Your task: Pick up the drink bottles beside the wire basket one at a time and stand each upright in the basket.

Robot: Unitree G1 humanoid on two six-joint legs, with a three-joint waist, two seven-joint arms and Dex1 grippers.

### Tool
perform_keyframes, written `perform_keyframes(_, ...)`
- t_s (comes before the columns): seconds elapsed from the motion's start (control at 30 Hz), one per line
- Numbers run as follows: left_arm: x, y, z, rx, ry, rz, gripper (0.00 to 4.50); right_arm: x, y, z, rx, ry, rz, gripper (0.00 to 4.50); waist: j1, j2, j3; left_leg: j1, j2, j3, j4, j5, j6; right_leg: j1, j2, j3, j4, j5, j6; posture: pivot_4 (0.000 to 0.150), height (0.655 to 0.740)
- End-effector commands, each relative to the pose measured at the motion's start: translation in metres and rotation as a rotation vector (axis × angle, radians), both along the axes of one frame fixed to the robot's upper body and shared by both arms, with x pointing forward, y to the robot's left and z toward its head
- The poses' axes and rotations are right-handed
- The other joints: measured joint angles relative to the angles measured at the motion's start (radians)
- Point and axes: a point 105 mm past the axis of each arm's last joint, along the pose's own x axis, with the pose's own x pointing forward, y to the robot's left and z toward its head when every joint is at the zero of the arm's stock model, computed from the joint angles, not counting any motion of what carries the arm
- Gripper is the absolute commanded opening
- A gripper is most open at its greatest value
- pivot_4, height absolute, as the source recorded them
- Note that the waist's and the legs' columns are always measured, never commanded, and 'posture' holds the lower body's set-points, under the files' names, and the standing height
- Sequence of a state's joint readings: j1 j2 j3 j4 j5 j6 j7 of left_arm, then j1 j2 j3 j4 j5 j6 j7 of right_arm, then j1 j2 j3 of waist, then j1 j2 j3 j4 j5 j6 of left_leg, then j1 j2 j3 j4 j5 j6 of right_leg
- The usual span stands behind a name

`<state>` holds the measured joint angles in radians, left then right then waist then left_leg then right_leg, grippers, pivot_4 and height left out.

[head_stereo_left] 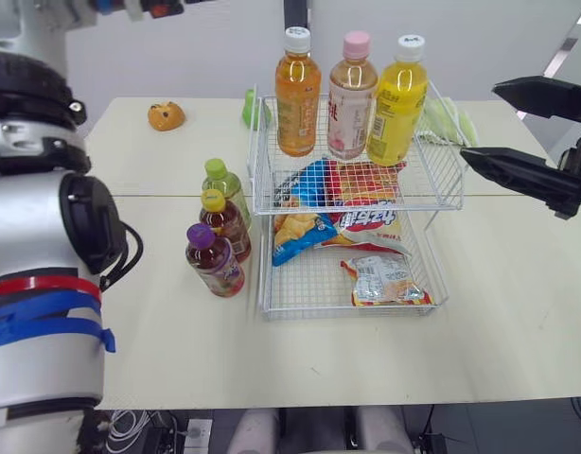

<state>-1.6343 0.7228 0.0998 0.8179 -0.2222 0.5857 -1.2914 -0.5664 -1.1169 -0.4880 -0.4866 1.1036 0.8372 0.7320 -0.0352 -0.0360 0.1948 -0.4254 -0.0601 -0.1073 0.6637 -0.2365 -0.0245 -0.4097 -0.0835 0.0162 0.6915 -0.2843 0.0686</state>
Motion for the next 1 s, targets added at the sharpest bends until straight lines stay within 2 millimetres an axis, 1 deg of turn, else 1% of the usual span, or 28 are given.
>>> perform_keyframes(0.03, -0.025, 0.026, 0.008, 0.013, -0.064, 0.026, 4.48, -0.005, -0.002, 0.003, -0.047, -0.046, 0.013, 4.50, -0.002, 0.000, 0.000, 0.000, 0.000, 0.000, 0.000, 0.000, 0.000, 0.000, 0.000, 0.000, 0.001, 0.000, 0.000, 0.150, 0.7400)
perform_keyframes(0.13, -0.035, 0.061, -0.007, 0.000, -0.057, 0.148, 4.48, -0.006, -0.003, -0.001, -0.072, -0.047, 0.034, 4.50, -0.013, 0.000, 0.000, 0.001, 0.001, 0.000, 0.000, 0.000, 0.000, 0.000, 0.000, 0.000, 0.001, 0.000, 0.000, 0.150, 0.7400)
perform_keyframes(0.2, -0.038, 0.072, -0.014, -0.005, -0.046, 0.202, 4.48, -0.005, -0.003, -0.002, -0.083, -0.051, 0.042, 4.50, -0.015, 0.000, 0.000, 0.001, 0.001, 0.000, 0.000, 0.000, 0.000, 0.000, 0.000, 0.001, 0.002, 0.000, 0.000, 0.150, 0.7400)
perform_keyframes(0.23, -0.042, 0.079, -0.022, 0.005, -0.023, 0.228, 4.48, -0.005, -0.003, -0.003, -0.093, -0.049, 0.052, 4.50, -0.015, 0.000, 0.000, 0.001, 0.001, -0.001, 0.001, 0.000, 0.000, 0.000, 0.001, 0.000, 0.002, 0.000, 0.000, 0.150, 0.7400)
perform_keyframes(0.3, -0.053, 0.088, -0.036, 0.018, 0.023, 0.248, 4.48, -0.005, -0.002, -0.006, -0.109, -0.041, 0.077, 4.50, -0.016, 0.001, 0.000, 0.001, 0.001, -0.001, 0.001, 0.000, 0.000, 0.001, 0.000, 0.000, 0.002, 0.000, 0.000, 0.150, 0.7400)
perform_keyframes(0.4, -0.063, 0.091, -0.049, 0.029, 0.056, 0.270, 4.48, -0.005, 0.001, -0.011, -0.127, -0.018, 0.117, 4.50, -0.011, 0.001, 0.000, 0.003, 0.001, -0.001, 0.001, 0.000, 0.000, 0.002, 0.000, 0.000, 0.003, 0.000, 0.000, 0.150, 0.7400)
perform_keyframes(0.47, -0.070, 0.098, -0.068, 0.048, 0.108, 0.296, 4.48, -0.007, 0.005, -0.015, -0.141, 0.013, 0.162, 4.50, -0.009, 0.001, 0.000, 0.005, 0.001, 0.000, 0.001, 0.000, 0.000, 0.004, 0.000, 0.001, 0.003, 0.000, 0.000, 0.150, 0.7400)
perform_keyframes(0.5, -0.074, 0.103, -0.082, 0.056, 0.150, 0.314, 4.48, -0.008, 0.007, -0.017, -0.142, 0.030, 0.190, 4.50, -0.009, 0.001, 0.000, 0.007, 0.001, 0.001, 0.000, 0.000, 0.000, 0.005, 0.000, 0.002, 0.003, 0.000, 0.000, 0.150, 0.7400)
perform_keyframes(0.6, -0.088, 0.114, -0.112, 0.053, 0.225, 0.361, 4.48, -0.007, 0.013, -0.020, -0.120, 0.071, 0.247, 4.50, -0.012, 0.002, 0.000, 0.009, 0.001, 0.001, -0.001, 0.000, 0.000, 0.005, 0.000, 0.002, 0.003, 0.000, -0.001, 0.150, 0.7400)
perform_keyframes(0.8, -0.118, 0.110, -0.149, 0.058, 0.294, 0.403, 4.48, -0.007, 0.026, -0.026, -0.120, 0.105, 0.336, 4.50, -0.007, 0.002, -0.001, 0.009, 0.004, 0.001, -0.001, 0.000, 0.000, 0.005, -0.002, 0.002, 0.001, 0.001, -0.003, 0.150, 0.7400)
perform_keyframes(1.0, -0.130, 0.096, -0.177, -0.027, 0.276, 0.450, 4.48, 0.000, 0.035, -0.029, -0.119, 0.088, 0.372, 4.50, 0.009, 0.002, -0.001, 0.009, 0.004, 0.002, -0.001, 0.000, 0.000, 0.006, -0.003, 0.001, -0.001, 0.002, -0.004, 0.150, 0.7400)
